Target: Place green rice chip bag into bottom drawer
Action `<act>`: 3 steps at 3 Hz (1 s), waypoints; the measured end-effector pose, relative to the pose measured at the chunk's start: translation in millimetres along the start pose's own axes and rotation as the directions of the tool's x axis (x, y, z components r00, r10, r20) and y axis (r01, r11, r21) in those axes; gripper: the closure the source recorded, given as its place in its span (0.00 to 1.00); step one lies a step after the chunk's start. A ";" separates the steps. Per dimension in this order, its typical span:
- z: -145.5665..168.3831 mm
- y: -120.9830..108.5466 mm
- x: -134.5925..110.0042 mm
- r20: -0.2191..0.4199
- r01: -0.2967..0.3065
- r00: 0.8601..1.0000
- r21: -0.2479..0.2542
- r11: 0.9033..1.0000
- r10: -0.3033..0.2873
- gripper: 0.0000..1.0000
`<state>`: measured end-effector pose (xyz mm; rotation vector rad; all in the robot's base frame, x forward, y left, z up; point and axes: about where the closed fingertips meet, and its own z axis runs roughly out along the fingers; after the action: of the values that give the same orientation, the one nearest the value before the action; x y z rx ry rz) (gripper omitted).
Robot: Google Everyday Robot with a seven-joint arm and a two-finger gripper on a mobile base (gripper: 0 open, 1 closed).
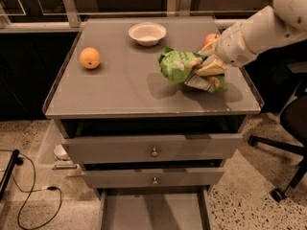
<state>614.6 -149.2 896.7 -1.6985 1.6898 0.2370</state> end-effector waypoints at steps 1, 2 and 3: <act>-36.0 36.4 -17.1 0.028 0.023 0.999 0.028 0.999 -0.024 1.00; -63.4 69.2 -24.1 0.012 0.057 0.998 0.043 0.997 -0.057 1.00; -77.7 114.0 -16.2 -0.034 0.060 0.998 0.035 0.998 -0.058 1.00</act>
Offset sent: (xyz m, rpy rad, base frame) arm -0.1462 -0.0254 0.0482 -0.0538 -0.1067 0.0282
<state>479.6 -169.2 922.4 -1.7317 1.6549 0.1516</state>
